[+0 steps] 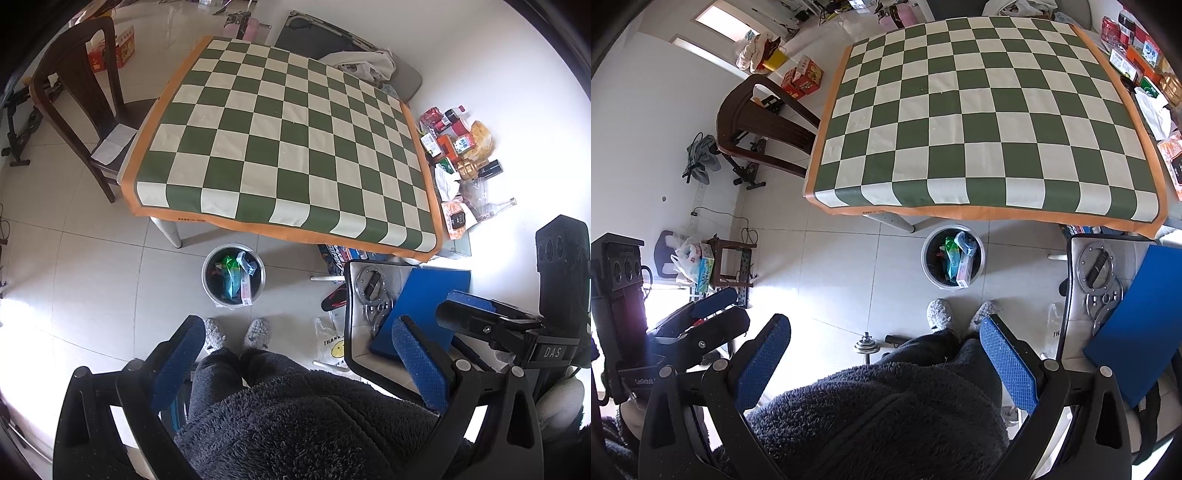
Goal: Collect trash
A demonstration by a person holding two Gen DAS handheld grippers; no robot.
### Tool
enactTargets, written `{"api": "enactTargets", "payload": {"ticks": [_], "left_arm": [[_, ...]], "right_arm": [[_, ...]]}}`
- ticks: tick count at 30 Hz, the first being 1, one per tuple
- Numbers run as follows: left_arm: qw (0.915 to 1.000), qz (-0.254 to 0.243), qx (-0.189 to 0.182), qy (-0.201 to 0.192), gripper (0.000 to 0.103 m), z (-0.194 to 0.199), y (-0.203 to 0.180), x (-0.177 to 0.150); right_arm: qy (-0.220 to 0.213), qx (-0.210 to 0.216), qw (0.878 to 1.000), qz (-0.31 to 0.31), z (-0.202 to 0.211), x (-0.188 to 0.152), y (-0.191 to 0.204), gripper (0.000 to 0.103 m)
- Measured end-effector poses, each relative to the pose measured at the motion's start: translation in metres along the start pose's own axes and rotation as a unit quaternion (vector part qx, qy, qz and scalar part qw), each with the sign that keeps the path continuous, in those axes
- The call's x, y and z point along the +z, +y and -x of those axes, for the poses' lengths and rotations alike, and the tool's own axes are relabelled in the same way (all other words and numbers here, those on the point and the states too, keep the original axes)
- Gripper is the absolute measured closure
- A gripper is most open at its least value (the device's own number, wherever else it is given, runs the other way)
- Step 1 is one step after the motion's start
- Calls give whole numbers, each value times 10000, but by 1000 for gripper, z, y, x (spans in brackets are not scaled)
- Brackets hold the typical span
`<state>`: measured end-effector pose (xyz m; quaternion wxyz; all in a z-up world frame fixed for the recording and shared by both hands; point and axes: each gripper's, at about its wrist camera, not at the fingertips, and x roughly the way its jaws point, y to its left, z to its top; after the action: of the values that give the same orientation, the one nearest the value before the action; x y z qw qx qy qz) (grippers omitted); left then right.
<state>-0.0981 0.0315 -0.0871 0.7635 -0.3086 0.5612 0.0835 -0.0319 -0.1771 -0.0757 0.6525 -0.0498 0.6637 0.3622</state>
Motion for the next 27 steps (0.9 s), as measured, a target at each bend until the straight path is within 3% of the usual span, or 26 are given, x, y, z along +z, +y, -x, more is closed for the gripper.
{"api": "enactTargets", "payload": {"ticks": [27], "left_arm": [[10000, -36, -34, -7, 0, 1, 3, -1]], "right_arm": [[-9, -6, 10000, -10, 1, -5, 3, 0]]}}
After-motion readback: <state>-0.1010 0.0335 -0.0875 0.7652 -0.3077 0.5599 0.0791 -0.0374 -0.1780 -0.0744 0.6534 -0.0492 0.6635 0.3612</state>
